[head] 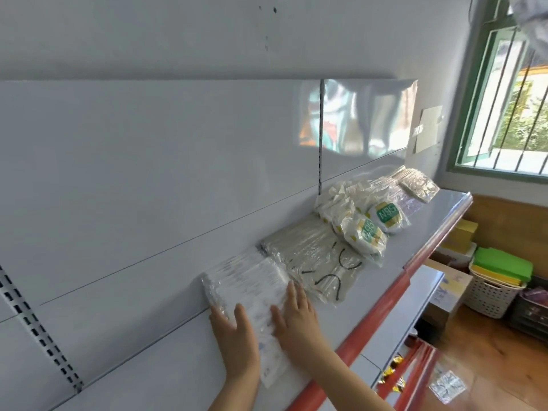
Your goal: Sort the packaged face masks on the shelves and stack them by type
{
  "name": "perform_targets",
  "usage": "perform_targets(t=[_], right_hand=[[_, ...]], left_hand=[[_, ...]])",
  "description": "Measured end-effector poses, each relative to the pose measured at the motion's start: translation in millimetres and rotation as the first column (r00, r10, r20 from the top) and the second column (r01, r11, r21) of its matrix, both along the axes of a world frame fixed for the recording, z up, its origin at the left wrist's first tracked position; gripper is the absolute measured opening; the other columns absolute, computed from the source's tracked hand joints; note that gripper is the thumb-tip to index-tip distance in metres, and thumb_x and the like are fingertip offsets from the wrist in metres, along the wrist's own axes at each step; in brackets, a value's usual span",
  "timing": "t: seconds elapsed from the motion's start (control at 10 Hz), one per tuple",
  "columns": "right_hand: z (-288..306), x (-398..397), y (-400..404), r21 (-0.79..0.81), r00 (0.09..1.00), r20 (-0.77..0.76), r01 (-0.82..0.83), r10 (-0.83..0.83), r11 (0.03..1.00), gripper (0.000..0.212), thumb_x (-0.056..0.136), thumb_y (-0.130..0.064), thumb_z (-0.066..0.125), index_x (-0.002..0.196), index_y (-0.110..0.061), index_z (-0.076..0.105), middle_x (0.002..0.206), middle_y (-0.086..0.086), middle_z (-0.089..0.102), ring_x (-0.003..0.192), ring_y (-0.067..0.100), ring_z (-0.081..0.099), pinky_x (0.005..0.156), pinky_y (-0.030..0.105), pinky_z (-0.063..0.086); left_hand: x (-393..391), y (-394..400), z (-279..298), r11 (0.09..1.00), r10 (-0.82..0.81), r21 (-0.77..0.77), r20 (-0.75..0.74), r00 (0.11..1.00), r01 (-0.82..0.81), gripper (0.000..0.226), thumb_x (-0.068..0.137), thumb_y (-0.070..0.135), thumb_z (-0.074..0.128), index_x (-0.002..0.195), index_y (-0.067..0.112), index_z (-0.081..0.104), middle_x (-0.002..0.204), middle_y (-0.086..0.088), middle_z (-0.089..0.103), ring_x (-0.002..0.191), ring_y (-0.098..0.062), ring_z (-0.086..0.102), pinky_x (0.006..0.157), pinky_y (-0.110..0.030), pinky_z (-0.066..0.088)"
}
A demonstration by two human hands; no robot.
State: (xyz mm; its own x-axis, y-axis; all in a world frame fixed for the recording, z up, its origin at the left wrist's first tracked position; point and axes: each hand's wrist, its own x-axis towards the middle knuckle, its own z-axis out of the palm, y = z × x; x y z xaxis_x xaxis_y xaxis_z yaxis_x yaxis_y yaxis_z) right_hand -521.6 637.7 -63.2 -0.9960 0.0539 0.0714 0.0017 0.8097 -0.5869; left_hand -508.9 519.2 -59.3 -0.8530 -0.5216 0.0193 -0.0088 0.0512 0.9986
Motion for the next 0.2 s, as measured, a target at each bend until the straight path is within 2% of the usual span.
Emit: perform_targets(t=[0.1,0.2], right_hand=[[24.1,14.2,22.7,-0.008,0.994,-0.074,0.082,-0.082,0.997,0.096,0.078,-0.074,-0.003,0.158,-0.021,-0.007,0.167,0.002,-0.008,0.153,0.019,-0.008,0.123,0.034,-0.003],[63.3,33.9,55.7,-0.161,0.955,-0.238,0.138,-0.175,0.977,0.075,0.097,-0.060,0.025,0.159,-0.020,0.010,0.166,0.000,0.011,0.152,0.018,0.013,0.122,0.035,0.015]], left_hand=[[5.2,-3.5,25.7,0.938,0.056,-0.337,-0.093,0.994,-0.084,0.085,0.081,0.039,0.041,0.155,-0.002,0.029,0.163,-0.025,0.024,0.151,-0.035,0.021,0.121,-0.049,0.020],[-0.3,-4.3,42.1,0.812,-0.073,-0.576,-0.257,0.964,-0.092,0.068,0.083,0.027,0.046,0.148,0.010,0.041,0.160,-0.015,0.031,0.146,-0.030,0.026,0.117,-0.052,0.028]])
